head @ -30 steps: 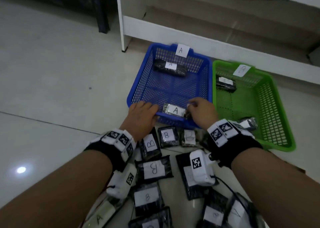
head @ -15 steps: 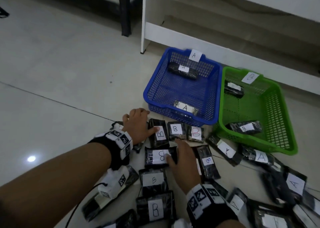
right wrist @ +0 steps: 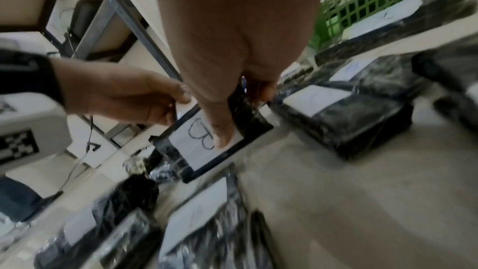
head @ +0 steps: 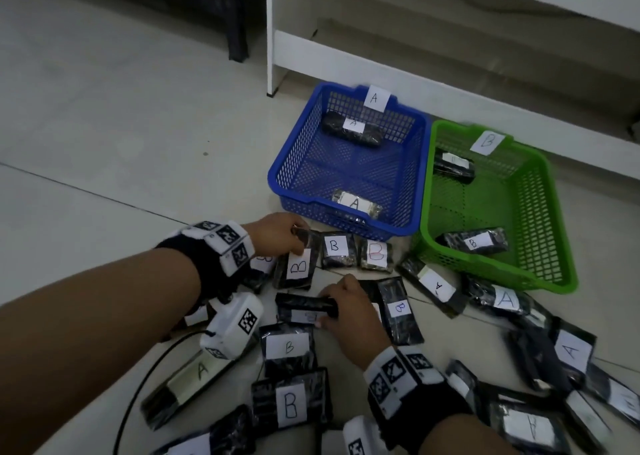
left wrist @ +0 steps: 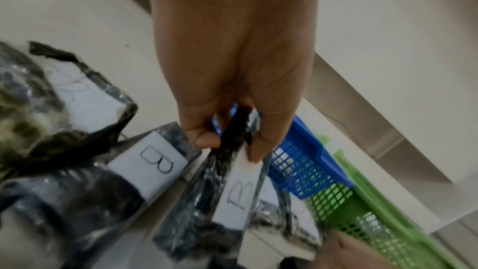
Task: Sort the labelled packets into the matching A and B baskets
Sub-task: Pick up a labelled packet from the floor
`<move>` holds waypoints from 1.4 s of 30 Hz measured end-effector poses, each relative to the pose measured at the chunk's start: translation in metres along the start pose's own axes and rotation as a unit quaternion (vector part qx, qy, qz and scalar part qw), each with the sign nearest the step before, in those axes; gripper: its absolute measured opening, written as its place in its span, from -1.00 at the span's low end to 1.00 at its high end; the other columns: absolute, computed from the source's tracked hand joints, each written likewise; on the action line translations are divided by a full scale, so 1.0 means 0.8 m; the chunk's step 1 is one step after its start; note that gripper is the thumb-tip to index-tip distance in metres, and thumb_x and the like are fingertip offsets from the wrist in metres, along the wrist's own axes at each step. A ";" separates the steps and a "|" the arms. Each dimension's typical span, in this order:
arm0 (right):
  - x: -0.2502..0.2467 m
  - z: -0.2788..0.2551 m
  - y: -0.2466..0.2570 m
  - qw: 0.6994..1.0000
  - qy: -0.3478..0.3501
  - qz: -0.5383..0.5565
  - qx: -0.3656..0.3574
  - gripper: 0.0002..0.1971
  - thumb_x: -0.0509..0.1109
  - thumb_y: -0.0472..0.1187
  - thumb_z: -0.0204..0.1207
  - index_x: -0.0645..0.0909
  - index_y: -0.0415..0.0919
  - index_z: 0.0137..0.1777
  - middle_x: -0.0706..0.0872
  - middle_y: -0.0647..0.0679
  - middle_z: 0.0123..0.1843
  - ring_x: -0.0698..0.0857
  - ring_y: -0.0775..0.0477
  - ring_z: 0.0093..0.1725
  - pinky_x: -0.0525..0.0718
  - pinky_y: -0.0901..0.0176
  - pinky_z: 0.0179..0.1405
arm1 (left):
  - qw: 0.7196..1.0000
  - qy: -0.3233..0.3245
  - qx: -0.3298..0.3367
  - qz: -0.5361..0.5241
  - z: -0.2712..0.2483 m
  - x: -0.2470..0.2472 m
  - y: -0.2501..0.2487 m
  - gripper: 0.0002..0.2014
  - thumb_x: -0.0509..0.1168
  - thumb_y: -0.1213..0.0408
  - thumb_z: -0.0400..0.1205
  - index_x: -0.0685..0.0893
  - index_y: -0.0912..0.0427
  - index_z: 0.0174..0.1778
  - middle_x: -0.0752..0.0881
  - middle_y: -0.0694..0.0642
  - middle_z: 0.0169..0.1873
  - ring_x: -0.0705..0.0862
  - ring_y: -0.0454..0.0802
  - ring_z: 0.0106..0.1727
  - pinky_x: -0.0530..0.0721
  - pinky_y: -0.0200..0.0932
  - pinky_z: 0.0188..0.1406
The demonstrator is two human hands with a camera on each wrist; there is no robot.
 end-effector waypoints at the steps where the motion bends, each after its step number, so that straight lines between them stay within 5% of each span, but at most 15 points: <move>1: -0.011 -0.006 -0.002 0.999 0.017 0.031 0.000 -0.65 0.52 -0.23 0.39 0.63 -0.18 0.18 0.42 0.00 0.02 0.52 -0.05 0.09 0.53 0.18 0.12 | 1.000 0.017 0.005 -0.025 -0.007 -0.004 -0.007 -0.61 0.37 0.33 0.54 0.54 0.12 0.30 0.65 0.18 0.13 0.61 0.00 -0.05 0.59 -0.18 -0.14; 5: -0.095 -0.030 -0.012 0.997 0.059 0.040 -0.027 -0.66 0.59 -0.27 0.30 0.66 -0.13 0.08 0.56 0.04 -0.03 0.58 0.07 -0.02 0.50 0.26 -0.12 | 0.981 0.140 0.000 -0.136 -0.044 -0.009 -0.040 -0.54 0.29 0.40 0.61 0.45 -0.10 0.37 0.67 0.19 0.19 0.67 0.06 0.04 0.67 -0.14 -0.16; 9: -0.216 -0.065 -0.071 0.992 -0.017 0.123 0.033 -0.62 0.59 -0.35 0.31 0.61 -0.10 0.10 0.69 0.12 -0.19 0.64 0.39 -0.34 0.58 0.47 -0.28 | 0.969 0.158 0.052 -0.185 -0.057 -0.025 -0.110 -0.63 0.25 0.43 0.62 0.52 -0.04 0.29 0.69 0.21 0.10 0.69 0.07 -0.04 0.69 -0.13 -0.23; 12: -0.300 -0.088 -0.143 0.967 -0.136 0.191 0.103 -0.59 0.50 -0.36 0.42 0.49 -0.04 0.19 0.74 -0.04 -0.07 0.69 0.02 -0.30 0.63 0.17 -0.30 | 0.962 0.074 0.065 -0.256 -0.040 -0.035 -0.168 -0.74 0.24 0.45 0.62 0.46 0.15 0.20 0.68 0.28 -0.02 0.72 0.10 -0.13 0.78 -0.08 -0.27; 16: -0.370 -0.111 -0.233 0.913 -0.290 0.237 0.159 -0.64 0.34 -0.40 0.51 0.38 -0.01 0.16 0.72 -0.24 -0.11 0.66 -0.30 -0.30 0.66 -0.16 -0.24 | 0.961 -0.055 0.077 -0.261 0.009 -0.028 -0.244 -0.68 0.42 0.29 0.51 0.45 0.12 0.09 0.68 0.29 0.06 0.74 0.25 0.03 0.75 0.24 -0.01; 20: -0.365 -0.118 -0.305 0.868 -0.384 0.221 0.224 -0.73 0.39 -0.31 0.46 0.40 0.03 -0.03 0.75 -0.32 -0.10 0.72 -0.33 -0.23 0.73 -0.30 -0.15 | 0.973 -0.149 0.108 -0.136 0.050 0.002 -0.304 -0.66 0.45 0.23 0.49 0.44 0.11 0.05 0.63 0.13 -0.03 0.64 0.11 -0.05 0.69 -0.03 -0.04; 27: -0.375 -0.079 -0.326 0.900 -0.360 0.138 0.201 -0.71 0.32 -0.41 0.52 0.57 -0.24 0.23 0.67 -0.25 0.15 0.66 -0.21 0.02 0.53 0.18 -0.12 | 0.961 -0.257 0.070 -0.073 0.105 0.043 -0.336 -0.70 0.46 0.24 0.50 0.43 0.18 -0.09 0.70 0.25 -0.02 0.66 0.19 0.01 0.54 -0.07 -0.14; 32: -0.361 -0.046 -0.339 0.922 -0.322 0.096 0.194 -0.65 0.25 -0.41 0.58 0.50 -0.26 0.36 0.32 -0.18 0.29 0.59 -0.15 -0.04 0.59 0.12 0.19 | 0.971 -0.235 0.049 -0.014 0.150 0.058 -0.334 -0.81 0.33 0.31 0.60 0.41 0.22 -0.08 0.67 0.29 -0.01 0.65 0.21 0.01 0.56 -0.03 -0.11; 36: -0.367 -0.014 -0.340 0.929 -0.321 0.073 0.166 -0.65 0.26 -0.42 0.57 0.52 -0.25 0.35 0.33 -0.19 0.31 0.63 -0.21 -0.02 0.62 0.03 0.23 | 0.974 -0.223 0.042 0.004 0.178 0.064 -0.333 -0.83 0.28 0.32 0.63 0.38 0.23 -0.02 0.63 0.27 -0.03 0.56 0.11 -0.13 0.46 -0.10 -0.21; 42: -0.372 0.046 -0.343 0.928 -0.323 0.070 0.174 -0.74 0.25 -0.45 0.56 0.57 -0.28 0.21 0.42 -0.24 0.34 0.62 -0.25 0.06 0.58 0.07 0.18 | 0.986 -0.148 0.060 0.052 0.205 0.083 -0.331 -0.84 0.22 0.31 0.64 0.46 0.20 0.11 0.70 0.31 0.01 0.70 0.24 -0.05 0.63 -0.01 -0.14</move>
Point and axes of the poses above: each hand's wrist, its own z-axis towards the middle knuckle, its own x-axis out of the palm, y = z × x, the point moved 8 cm from there along z, towards the middle knuckle
